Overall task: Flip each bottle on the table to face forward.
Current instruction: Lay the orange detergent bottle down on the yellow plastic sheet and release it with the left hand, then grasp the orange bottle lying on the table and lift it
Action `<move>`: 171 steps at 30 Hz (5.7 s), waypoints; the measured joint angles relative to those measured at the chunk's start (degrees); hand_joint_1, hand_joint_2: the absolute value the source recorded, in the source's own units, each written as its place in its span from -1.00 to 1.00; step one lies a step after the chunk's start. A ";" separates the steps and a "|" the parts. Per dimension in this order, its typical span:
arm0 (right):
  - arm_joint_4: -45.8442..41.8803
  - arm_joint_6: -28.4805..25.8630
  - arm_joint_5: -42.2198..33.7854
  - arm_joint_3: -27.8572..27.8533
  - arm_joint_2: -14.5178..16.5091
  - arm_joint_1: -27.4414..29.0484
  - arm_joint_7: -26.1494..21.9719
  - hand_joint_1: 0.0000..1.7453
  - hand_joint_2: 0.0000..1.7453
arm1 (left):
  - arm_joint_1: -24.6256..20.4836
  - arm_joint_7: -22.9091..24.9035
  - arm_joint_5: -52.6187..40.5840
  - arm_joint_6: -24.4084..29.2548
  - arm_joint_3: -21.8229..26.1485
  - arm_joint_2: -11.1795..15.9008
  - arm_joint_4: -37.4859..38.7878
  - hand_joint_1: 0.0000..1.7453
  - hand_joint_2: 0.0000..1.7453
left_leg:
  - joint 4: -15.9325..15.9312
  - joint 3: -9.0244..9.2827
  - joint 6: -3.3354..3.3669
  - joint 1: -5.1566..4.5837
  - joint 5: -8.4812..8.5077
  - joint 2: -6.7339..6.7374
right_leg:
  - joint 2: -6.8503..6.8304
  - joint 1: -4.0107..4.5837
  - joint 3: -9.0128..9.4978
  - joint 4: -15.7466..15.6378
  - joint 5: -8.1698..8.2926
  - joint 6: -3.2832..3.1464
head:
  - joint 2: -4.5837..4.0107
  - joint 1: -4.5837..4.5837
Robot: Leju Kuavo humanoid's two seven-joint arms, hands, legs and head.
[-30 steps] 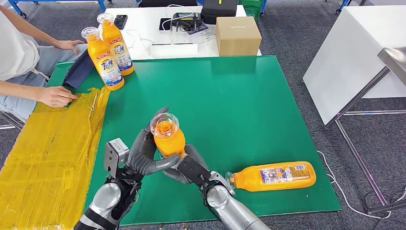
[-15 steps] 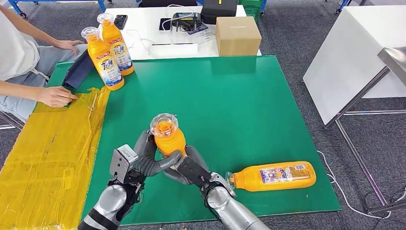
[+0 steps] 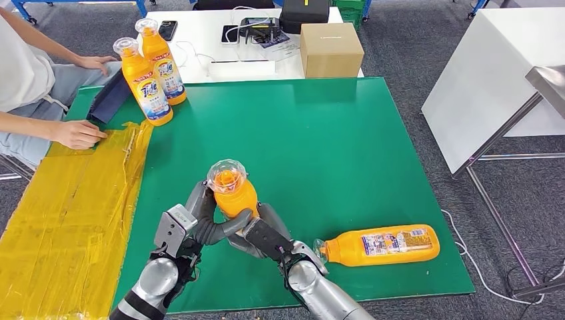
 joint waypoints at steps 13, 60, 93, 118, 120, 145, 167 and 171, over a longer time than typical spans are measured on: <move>-0.18 -1.44 0.64 0.00 -0.01 0.17 0.05 1.00 1.00 | -0.06 0.01 -0.21 -0.09 -0.01 -0.01 0.21 1.00 1.00 | 0.00 0.00 0.00 0.00 0.00 0.00 | 0.00 0.00 0.00 0.00 0.00 0.00 | 0.00 0.00; -54.54 -14.52 3.90 -16.61 -10.76 22.37 -4.01 -1.00 1.00 | 13.66 15.39 -68.41 33.63 26.58 6.28 -12.66 1.00 1.00 | -0.01 -0.02 0.01 0.00 -0.03 0.02 | 0.01 0.00 -0.06 -0.02 -0.03 -0.02 | 0.00 0.00; -56.22 -10.69 5.32 -17.02 -11.61 20.11 -2.83 -1.00 1.00 | 7.40 23.42 -83.06 23.71 19.26 9.75 3.07 1.00 1.00 | -0.01 0.02 0.00 0.00 0.00 0.01 | 0.01 -0.01 0.00 -0.02 0.00 -0.01 | 0.00 0.00; -52.24 -8.89 4.94 -14.23 -11.72 17.40 -1.90 -1.00 1.00 | -1.53 27.70 -84.37 24.88 16.33 10.93 27.12 -0.64 1.00 | -0.01 0.01 -0.01 0.01 0.00 0.00 | 0.00 0.01 0.01 0.00 -0.01 -0.01 | 0.00 -0.01; -52.09 -8.89 4.94 -14.21 -11.72 17.37 -1.89 -1.00 1.00 | -1.78 27.73 -84.52 25.10 16.33 10.92 27.56 -1.00 1.00 | -0.02 0.01 -0.01 0.01 0.00 0.00 | 0.00 0.01 0.01 0.00 -0.01 -0.01 | 0.00 0.01; -50.52 -7.86 6.28 -14.20 -12.04 17.29 -0.44 -1.00 1.00 | -2.42 25.71 -82.31 26.30 16.48 10.21 29.06 -1.00 1.00 | -0.02 0.08 0.00 0.00 0.00 -0.01 | 0.00 -0.01 0.10 -0.01 -0.01 -0.01 | 0.00 0.00; -47.45 -6.68 19.38 -12.71 -16.79 19.46 4.24 -1.00 1.00 | 10.95 1.95 -43.34 26.40 19.51 3.41 4.97 -1.00 1.00 | -0.01 -0.02 0.00 0.03 -0.01 -0.01 | 0.00 0.05 -0.01 -0.05 -0.01 -0.01 | 0.00 -0.01; -47.36 -6.67 19.40 -12.65 -16.98 19.46 4.24 -1.00 1.00 | 11.04 1.91 -43.29 26.40 19.74 3.23 4.55 -1.00 1.00 | -0.01 -0.03 0.00 0.02 -0.02 -0.01 | 0.00 0.04 -0.01 -0.05 -0.01 -0.01 | 0.00 -0.01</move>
